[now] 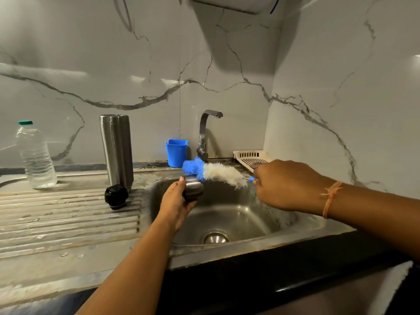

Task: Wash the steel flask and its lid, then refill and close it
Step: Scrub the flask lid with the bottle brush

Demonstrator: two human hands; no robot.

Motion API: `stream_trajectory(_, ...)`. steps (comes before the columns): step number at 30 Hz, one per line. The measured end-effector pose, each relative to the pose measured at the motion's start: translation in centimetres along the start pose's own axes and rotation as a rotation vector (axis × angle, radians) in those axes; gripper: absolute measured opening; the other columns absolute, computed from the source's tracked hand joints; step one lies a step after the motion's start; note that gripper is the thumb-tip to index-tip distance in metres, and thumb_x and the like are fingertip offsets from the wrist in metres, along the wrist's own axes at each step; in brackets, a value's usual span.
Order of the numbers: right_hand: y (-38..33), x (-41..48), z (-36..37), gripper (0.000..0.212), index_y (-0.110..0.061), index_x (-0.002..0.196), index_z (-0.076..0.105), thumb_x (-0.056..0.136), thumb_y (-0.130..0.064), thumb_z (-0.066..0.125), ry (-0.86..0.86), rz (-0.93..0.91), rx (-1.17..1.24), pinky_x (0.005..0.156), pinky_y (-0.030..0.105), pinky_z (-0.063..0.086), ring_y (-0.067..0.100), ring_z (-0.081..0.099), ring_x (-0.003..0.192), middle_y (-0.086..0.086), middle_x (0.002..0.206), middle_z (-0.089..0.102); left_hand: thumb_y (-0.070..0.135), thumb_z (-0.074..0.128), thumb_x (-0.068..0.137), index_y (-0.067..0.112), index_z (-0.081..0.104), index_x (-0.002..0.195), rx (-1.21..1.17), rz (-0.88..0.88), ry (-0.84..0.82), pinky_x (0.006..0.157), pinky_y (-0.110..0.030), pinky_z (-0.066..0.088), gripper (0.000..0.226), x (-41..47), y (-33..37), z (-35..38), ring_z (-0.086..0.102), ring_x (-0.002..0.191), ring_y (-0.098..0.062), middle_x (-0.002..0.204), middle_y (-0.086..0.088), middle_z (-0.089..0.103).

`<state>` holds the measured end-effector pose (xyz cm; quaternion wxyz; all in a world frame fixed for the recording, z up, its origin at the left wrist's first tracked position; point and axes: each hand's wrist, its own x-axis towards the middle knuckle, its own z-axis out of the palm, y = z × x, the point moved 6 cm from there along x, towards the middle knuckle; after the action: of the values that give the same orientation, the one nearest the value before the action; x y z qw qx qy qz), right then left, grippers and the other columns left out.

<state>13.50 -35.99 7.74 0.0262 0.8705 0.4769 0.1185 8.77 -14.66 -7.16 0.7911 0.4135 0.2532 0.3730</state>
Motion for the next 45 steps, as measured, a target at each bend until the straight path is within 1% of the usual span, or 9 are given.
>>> stream_trajectory(3, -0.8, -0.7, 0.3, 0.018, -0.017, 0.093, 0.059, 0.093, -0.025, 0.043, -0.040, -0.026, 0.022, 0.067, 0.033, 0.046, 0.018, 0.056, 0.075, 0.001, 0.086, 0.059, 0.029, 0.044, 0.100, 0.013, 0.057, 0.110, 0.035, -0.023, 0.025, 0.081, -0.037, 0.052, 0.023, -0.1, -0.3, -0.1, 0.063, 0.095, -0.023, 0.107, -0.011, 0.064)
stream_trajectory(7, -2.3, -2.1, -0.2, 0.030, -0.023, 0.068, 0.032, 0.096, -0.028, 0.039, -0.061, -0.053, -0.052, 0.055, 0.029, 0.032, 0.009, 0.038, 0.060, -0.005, 0.070, 0.041, 0.036, 0.043, 0.100, 0.011, 0.061, 0.111, 0.044, 0.010, 0.082, 0.079, -0.035, 0.051, 0.033, 0.5, -0.2, -0.7, 0.062, 0.102, -0.026, 0.115, -0.015, 0.064)
stream_trajectory(10, -1.5, -1.0, -0.2, 0.020, -0.021, 0.075, 0.044, 0.094, -0.026, 0.041, -0.022, -0.030, -0.037, 0.057, 0.030, 0.034, 0.013, 0.044, 0.064, -0.002, 0.073, 0.046, 0.035, 0.051, 0.096, 0.014, 0.060, 0.100, -0.113, 0.021, 0.068, 0.085, -0.040, 0.052, 0.023, 0.1, 0.5, -0.3, 0.064, 0.094, -0.022, 0.102, -0.008, 0.066)
stream_trajectory(13, -0.7, -0.6, 0.0, 0.020, -0.015, 0.091, 0.057, 0.093, -0.026, 0.041, -0.012, -0.009, 0.019, 0.062, 0.031, 0.040, 0.022, 0.056, 0.076, 0.004, 0.080, 0.056, 0.035, 0.052, 0.095, 0.011, 0.057, 0.111, -0.214, 0.009, 0.048, 0.074, -0.038, 0.054, 0.029, 0.0, 0.8, -0.1, 0.065, 0.091, -0.022, 0.100, -0.009, 0.067)
stream_trajectory(22, 0.0, -1.4, 0.9, 0.019, -0.020, 0.092, 0.053, 0.096, -0.029, 0.037, 0.006, 0.000, 0.030, 0.068, 0.031, 0.044, 0.016, 0.054, 0.075, -0.006, 0.072, 0.047, 0.033, 0.048, 0.098, 0.016, 0.061, 0.093, -0.081, 0.062, 0.054, 0.068, -0.027, 0.049, 0.021, -0.4, 1.0, 0.0, 0.062, 0.079, -0.014, 0.083, -0.001, 0.067)
stream_trajectory(29, -1.8, -3.7, 0.9, 0.023, -0.023, 0.098, 0.053, 0.098, -0.030, 0.031, 0.058, -0.083, 0.028, 0.072, 0.032, 0.046, 0.018, 0.057, 0.078, -0.004, 0.081, 0.053, 0.030, 0.044, 0.101, 0.015, 0.062, 0.089, 0.085, 0.131, 0.088, 0.102, -0.049, 0.043, 0.026, 0.5, 0.7, -1.0, 0.060, 0.083, -0.021, 0.083, -0.004, 0.066)
stream_trajectory(35, 0.7, -1.7, 1.8, 0.022, -0.018, 0.091, 0.057, 0.096, -0.028, 0.038, 0.010, 0.013, 0.086, 0.071, 0.035, 0.051, 0.017, 0.057, 0.074, -0.003, 0.074, 0.053, 0.036, 0.048, 0.098, 0.013, 0.056, 0.116, -0.186, 0.074, 0.132, 0.080, -0.034, 0.050, 0.031, 0.2, 1.2, -0.8, 0.062, 0.089, -0.018, 0.095, -0.002, 0.066)
stream_trajectory(41, 1.0, -2.4, 3.3, 0.027, -0.021, 0.092, 0.060, 0.097, -0.033, 0.036, -0.003, 0.007, 0.134, 0.057, 0.027, 0.039, 0.011, 0.051, 0.065, -0.003, 0.074, 0.056, 0.038, 0.041, 0.099, 0.008, 0.043, 0.137, -0.523, -0.025, 0.149, 0.082, -0.044, 0.049, 0.048, 0.0, 0.9, -1.2, 0.055, 0.119, -0.034, 0.135, -0.017, 0.053)
stream_trajectory(45, 0.4, -3.2, 4.5, 0.030, -0.022, 0.093, 0.059, 0.099, -0.036, 0.033, -0.020, -0.007, 0.150, 0.059, 0.024, 0.042, 0.010, 0.055, 0.072, -0.005, 0.079, 0.058, 0.030, 0.031, 0.104, 0.007, 0.035, 0.143, -0.682, -0.056, 0.173, 0.104, -0.045, 0.036, 0.045, 0.7, 0.9, -2.1, 0.045, 0.130, -0.032, 0.144, -0.019, 0.043)
